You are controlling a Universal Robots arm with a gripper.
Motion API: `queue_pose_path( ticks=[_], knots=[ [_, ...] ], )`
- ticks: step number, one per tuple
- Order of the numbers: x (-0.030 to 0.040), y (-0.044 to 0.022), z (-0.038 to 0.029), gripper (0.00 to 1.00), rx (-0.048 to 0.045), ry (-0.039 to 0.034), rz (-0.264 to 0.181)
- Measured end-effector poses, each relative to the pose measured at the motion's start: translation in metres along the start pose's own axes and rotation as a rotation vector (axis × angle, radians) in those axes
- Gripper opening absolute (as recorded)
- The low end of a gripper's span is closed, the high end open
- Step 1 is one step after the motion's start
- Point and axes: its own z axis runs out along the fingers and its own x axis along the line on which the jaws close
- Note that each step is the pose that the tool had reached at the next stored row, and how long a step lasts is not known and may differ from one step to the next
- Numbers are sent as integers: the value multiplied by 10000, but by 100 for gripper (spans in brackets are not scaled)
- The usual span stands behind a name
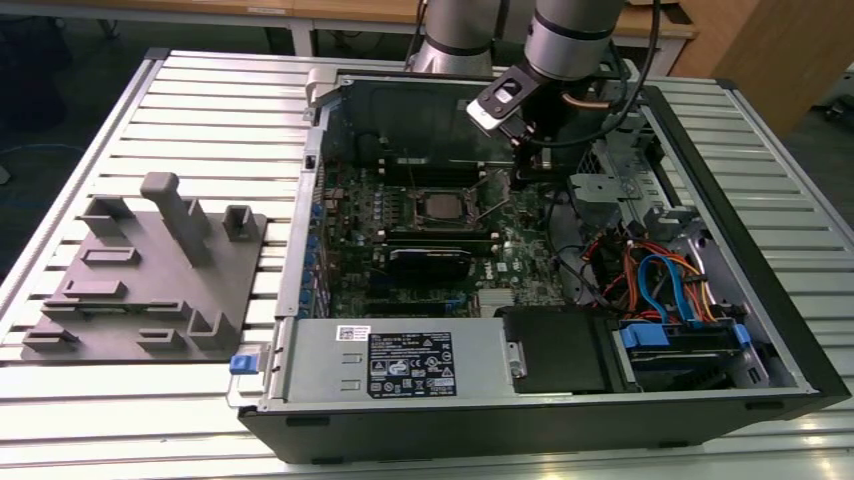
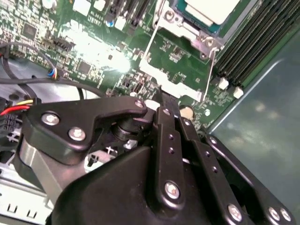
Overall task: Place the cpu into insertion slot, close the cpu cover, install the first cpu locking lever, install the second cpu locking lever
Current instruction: 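Close the cpu cover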
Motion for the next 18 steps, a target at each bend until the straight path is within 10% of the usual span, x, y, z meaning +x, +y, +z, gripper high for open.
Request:
queue_pose_path(
  ticks=[18],
  knots=[
    [0,-32,0,10,0,0,0]
  ],
)
